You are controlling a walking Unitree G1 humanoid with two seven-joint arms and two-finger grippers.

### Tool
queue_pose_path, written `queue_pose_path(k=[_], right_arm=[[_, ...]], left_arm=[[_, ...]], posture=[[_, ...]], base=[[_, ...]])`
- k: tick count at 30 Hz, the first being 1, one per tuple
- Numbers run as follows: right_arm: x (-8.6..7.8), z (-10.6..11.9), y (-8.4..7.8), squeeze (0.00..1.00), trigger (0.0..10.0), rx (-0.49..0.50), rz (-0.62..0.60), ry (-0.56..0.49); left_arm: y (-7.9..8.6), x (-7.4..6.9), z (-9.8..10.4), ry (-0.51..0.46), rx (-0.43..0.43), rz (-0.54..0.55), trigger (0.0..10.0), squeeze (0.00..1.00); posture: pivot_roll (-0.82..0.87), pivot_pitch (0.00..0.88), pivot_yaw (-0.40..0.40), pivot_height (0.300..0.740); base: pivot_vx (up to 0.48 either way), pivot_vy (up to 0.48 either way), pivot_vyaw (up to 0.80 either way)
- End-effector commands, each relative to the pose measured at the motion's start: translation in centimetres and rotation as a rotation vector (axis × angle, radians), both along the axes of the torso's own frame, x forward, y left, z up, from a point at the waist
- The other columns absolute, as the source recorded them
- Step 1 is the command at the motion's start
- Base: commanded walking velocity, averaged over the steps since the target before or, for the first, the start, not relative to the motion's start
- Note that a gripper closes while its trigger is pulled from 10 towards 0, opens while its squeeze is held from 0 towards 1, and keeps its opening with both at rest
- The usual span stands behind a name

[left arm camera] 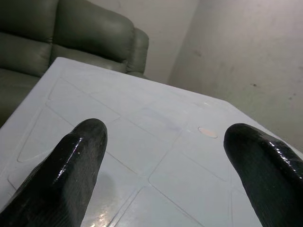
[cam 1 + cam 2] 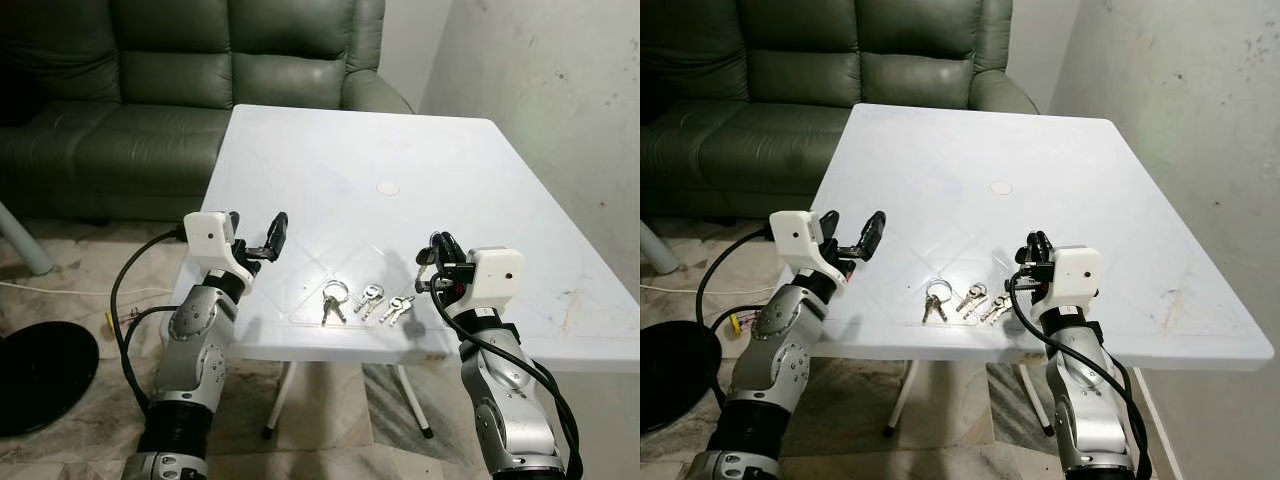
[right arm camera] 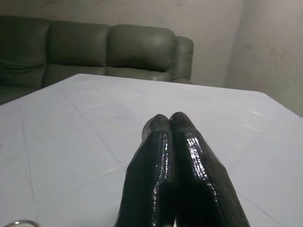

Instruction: Hang keys on a hook

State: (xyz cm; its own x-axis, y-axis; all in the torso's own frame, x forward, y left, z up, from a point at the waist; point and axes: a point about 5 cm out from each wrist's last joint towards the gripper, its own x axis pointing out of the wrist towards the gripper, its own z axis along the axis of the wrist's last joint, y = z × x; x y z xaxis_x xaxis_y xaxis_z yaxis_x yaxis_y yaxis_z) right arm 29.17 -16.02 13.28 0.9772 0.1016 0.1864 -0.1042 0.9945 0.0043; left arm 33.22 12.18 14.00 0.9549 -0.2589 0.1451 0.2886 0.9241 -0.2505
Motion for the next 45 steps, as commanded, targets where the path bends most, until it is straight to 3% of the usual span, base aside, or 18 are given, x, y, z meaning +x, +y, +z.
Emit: queue_pose_path(k=[1, 45], right_arm=[[-0.04, 0.21, 0.22, 0.0, 10.0, 0.0, 0.001, -0.005], [-0.23, 0.16, -0.24, 0.0, 10.0, -0.016, -0.026, 0.012]], left_arm=[[0.33, 0.24, -0.03, 0.017, 0.018, 0.015, 10.0, 0.0], [0.66, 0.38, -0.66, 0.077, 0.03, 0.061, 10.0, 0.0]], posture=[[0.05, 0.0, -0.054, 0.74], [0.05, 0.0, -0.062, 0.74]], base=[[0.0, 0.0, -0.8], [0.0, 0.0, -0.79]])
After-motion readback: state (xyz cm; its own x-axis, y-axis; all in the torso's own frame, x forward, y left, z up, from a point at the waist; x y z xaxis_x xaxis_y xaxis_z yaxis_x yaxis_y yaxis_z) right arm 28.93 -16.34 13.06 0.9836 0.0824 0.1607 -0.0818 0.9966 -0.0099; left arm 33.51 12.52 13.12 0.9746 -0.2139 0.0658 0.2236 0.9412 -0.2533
